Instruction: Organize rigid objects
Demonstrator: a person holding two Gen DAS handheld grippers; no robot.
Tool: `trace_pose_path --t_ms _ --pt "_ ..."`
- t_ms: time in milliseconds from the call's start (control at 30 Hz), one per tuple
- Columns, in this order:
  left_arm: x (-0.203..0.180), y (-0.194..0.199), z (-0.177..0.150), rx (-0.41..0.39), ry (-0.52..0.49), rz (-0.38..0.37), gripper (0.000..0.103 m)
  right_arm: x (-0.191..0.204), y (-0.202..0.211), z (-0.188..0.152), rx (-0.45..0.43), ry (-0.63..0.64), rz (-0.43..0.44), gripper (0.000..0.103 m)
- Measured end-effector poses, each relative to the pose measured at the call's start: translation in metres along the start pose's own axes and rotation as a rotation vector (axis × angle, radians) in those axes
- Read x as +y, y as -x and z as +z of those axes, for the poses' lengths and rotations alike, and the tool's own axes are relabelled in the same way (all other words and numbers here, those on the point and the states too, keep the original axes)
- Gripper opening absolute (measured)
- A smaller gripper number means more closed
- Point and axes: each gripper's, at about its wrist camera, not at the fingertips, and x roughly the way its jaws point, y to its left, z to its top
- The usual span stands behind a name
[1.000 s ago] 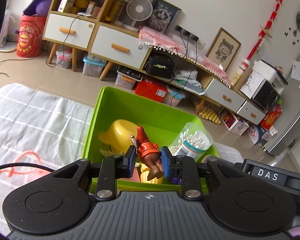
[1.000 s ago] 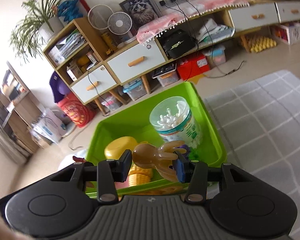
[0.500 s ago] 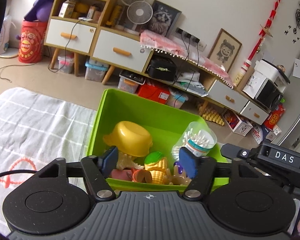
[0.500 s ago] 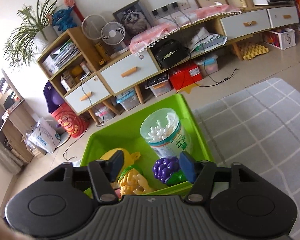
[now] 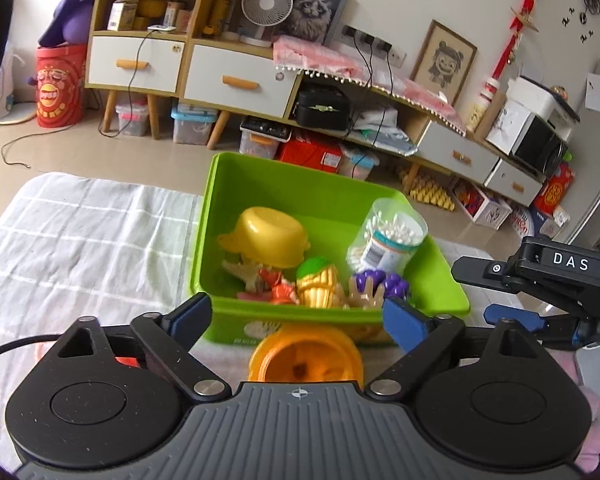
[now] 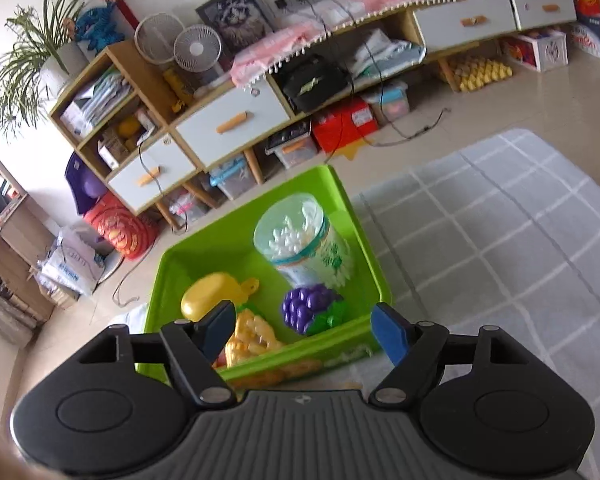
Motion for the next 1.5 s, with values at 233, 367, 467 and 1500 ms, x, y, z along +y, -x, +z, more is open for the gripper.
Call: trace_pose_path --t_ms 233,367,467,1500 --pt "-0.003 0.012 -0.010 0.042 -0.002 -0.017 0.099 0.004 0.017 -0.012 0.062 0.067 -0.035 0.056" --pt "-0.004 0.019 -0.015 0.068 -0.019 -0.007 0.099 0.003 0.024 -0.019 0.088 0.085 -0.040 0.057" --pt "-0.001 0.026 -0.017 0.072 -0.011 -0.004 0.100 0.002 0.028 -0.023 0.103 0.106 -0.045 0.057" --pt "0.029 0.051 -0.042 0.106 -0.113 0.076 0.101 -0.005 0.048 -0.048 0.236 0.049 0.031 0.065"
